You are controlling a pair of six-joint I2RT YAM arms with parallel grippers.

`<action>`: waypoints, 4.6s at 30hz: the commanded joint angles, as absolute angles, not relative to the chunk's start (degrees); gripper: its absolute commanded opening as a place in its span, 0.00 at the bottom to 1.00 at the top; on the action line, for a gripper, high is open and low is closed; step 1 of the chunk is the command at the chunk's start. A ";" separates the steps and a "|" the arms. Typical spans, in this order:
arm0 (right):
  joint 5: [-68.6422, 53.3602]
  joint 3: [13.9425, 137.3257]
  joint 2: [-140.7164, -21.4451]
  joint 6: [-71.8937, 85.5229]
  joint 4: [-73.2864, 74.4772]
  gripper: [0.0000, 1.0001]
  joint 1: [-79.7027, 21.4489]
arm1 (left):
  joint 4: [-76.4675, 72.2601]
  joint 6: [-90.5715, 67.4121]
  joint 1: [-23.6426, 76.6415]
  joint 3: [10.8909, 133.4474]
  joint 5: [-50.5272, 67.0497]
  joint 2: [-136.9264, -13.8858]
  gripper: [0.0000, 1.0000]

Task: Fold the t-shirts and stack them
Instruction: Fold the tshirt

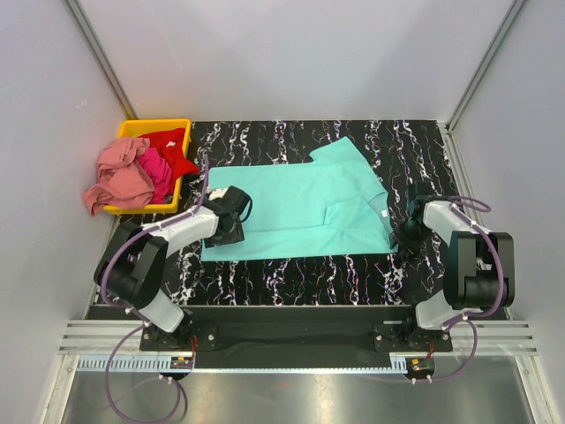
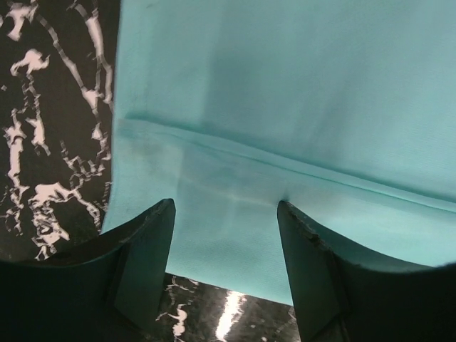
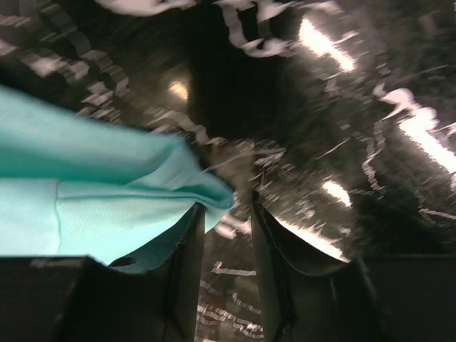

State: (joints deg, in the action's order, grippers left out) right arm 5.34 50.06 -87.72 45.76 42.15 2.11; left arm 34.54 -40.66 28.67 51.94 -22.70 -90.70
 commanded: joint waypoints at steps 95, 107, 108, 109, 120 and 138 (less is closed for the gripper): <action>-39.55 145.37 -159.17 21.53 21.36 0.62 9.49 | 35.42 -21.18 9.14 112.84 6.24 -132.45 0.72; -40.96 147.58 -162.70 24.43 19.60 0.53 8.88 | 35.86 -21.88 9.05 115.23 8.44 -135.09 0.71; -40.78 146.26 -162.34 24.17 19.34 0.51 8.88 | 35.86 -21.80 9.05 115.22 8.70 -135.17 0.71; -40.61 145.73 -161.99 24.08 19.16 0.49 8.88 | 35.86 -21.80 9.05 115.22 8.79 -135.18 0.71; -39.99 146.07 -161.63 23.03 18.37 0.00 9.49 | 36.65 -22.06 9.05 115.84 10.28 -135.35 0.69; -43.94 139.75 -156.53 28.65 2.73 0.00 10.28 | 40.52 -17.05 8.79 119.18 8.70 -136.32 0.65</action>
